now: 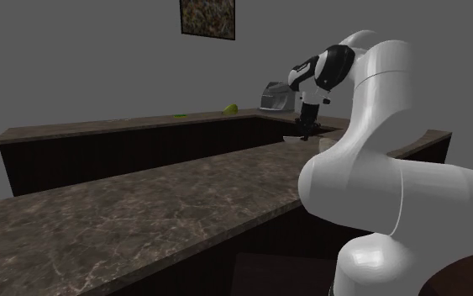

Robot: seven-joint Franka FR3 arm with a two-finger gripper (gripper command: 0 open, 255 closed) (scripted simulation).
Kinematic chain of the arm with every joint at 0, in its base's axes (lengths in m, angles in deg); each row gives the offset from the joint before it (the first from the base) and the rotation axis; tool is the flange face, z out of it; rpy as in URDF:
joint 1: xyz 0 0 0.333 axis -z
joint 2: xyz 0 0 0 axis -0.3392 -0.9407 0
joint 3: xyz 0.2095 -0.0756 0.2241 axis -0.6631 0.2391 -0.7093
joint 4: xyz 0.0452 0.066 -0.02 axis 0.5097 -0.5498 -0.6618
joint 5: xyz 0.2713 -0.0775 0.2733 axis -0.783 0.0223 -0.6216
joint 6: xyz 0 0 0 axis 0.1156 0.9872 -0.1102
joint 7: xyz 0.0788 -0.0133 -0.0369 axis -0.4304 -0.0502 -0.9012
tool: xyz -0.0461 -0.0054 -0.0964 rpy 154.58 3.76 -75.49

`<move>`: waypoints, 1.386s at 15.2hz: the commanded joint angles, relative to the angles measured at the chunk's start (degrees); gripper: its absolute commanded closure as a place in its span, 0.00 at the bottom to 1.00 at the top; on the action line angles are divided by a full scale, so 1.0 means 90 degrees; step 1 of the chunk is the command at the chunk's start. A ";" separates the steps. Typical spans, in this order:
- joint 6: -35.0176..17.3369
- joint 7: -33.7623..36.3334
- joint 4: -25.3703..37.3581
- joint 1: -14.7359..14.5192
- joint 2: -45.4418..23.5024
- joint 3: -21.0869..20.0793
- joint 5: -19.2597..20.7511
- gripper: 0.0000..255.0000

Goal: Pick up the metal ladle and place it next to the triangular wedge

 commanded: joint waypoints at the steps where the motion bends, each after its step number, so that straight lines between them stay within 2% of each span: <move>1: -0.0102 -0.0018 -0.0052 0.0016 -0.0051 0.0012 0.0010 1.00; 21: -0.1453 0.0013 -0.0950 0.0072 -0.0533 0.0127 0.0151 1.00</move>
